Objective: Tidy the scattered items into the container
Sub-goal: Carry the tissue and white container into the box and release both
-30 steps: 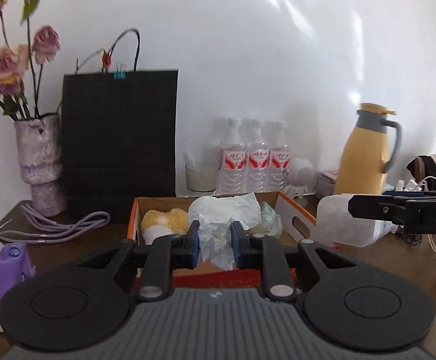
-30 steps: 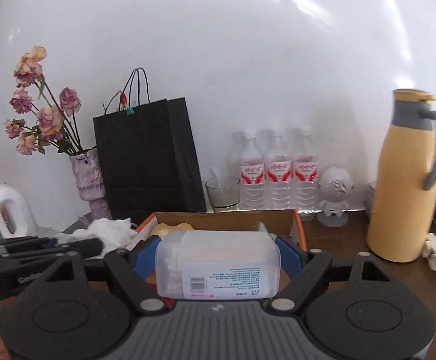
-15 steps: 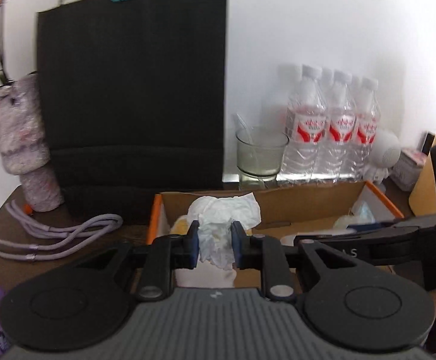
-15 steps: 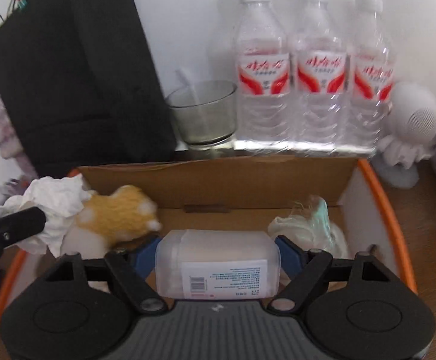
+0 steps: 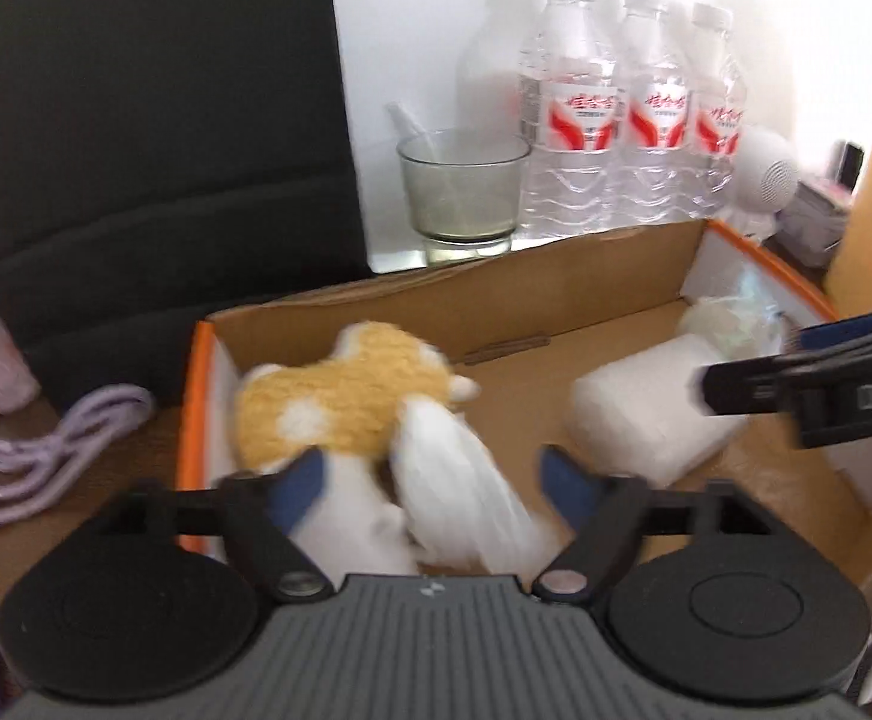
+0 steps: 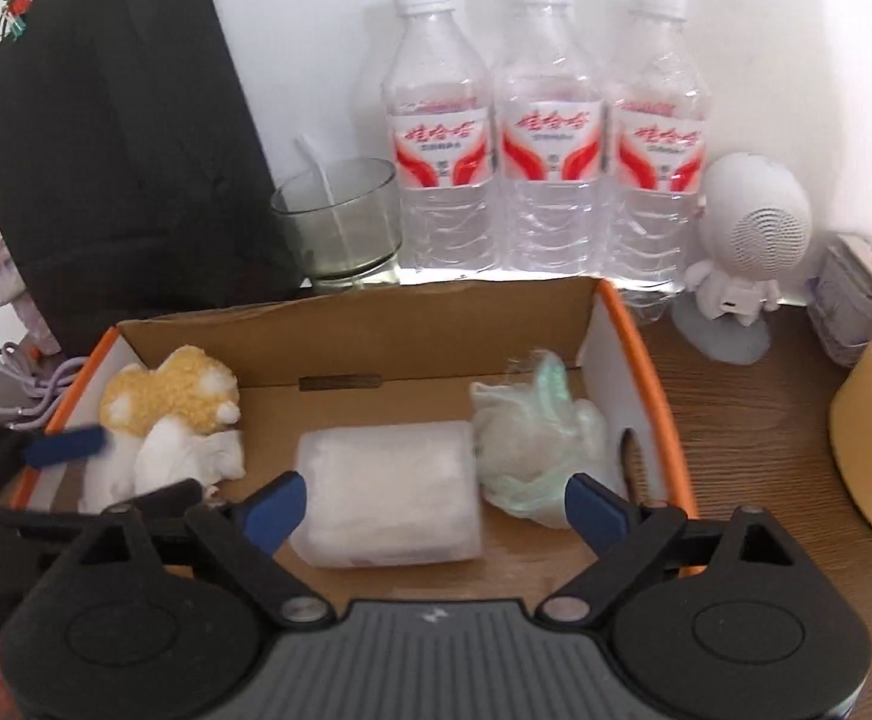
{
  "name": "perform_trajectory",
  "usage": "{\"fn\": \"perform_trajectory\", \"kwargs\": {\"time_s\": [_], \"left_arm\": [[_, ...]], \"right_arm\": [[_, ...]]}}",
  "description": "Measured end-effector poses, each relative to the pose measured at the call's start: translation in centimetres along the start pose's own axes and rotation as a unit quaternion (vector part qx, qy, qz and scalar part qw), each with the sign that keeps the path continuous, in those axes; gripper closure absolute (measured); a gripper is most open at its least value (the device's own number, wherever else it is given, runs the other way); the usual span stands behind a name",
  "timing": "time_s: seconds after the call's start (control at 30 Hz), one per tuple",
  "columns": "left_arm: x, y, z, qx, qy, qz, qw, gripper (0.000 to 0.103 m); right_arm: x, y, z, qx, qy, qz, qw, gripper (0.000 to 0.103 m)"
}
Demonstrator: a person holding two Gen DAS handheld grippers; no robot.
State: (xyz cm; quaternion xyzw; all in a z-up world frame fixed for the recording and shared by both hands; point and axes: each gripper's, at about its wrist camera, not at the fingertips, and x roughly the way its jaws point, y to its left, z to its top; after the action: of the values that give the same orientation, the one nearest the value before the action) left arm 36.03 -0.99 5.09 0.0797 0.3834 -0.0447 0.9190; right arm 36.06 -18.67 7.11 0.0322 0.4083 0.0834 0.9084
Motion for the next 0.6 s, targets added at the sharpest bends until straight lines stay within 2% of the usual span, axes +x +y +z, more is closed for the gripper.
{"fn": "perform_trajectory", "kwargs": {"time_s": [0.07,0.17,0.3,0.37,0.53,0.6], "left_arm": [[0.4,0.7,0.1,-0.013,0.015,0.002,0.9998,0.015],[-0.9,1.9,0.2,-0.038,-0.006,-0.021,0.999,0.011],[-3.1,2.0,0.5,-0.029,-0.023,0.001,0.9993,0.009],[-4.6,2.3,0.5,-0.034,-0.031,-0.004,0.9989,0.009],[-8.7,1.8,-1.4,-0.04,-0.053,-0.008,0.9977,0.005],[-9.6,1.7,-2.6,-0.038,-0.048,-0.007,0.9981,0.005]], "right_arm": [[-0.3,-0.4,0.1,0.007,0.004,-0.007,1.0,0.01],[-1.0,-0.4,-0.3,0.007,0.021,-0.004,1.0,0.01],[-1.2,0.3,-0.8,-0.02,0.042,-0.025,0.999,0.009],[-1.4,0.2,-1.4,-0.015,0.052,-0.018,0.998,0.009],[-3.1,0.4,-3.4,-0.011,0.069,-0.023,0.997,0.009],[-3.7,0.5,-4.3,-0.003,0.073,-0.013,0.997,0.009]]}}
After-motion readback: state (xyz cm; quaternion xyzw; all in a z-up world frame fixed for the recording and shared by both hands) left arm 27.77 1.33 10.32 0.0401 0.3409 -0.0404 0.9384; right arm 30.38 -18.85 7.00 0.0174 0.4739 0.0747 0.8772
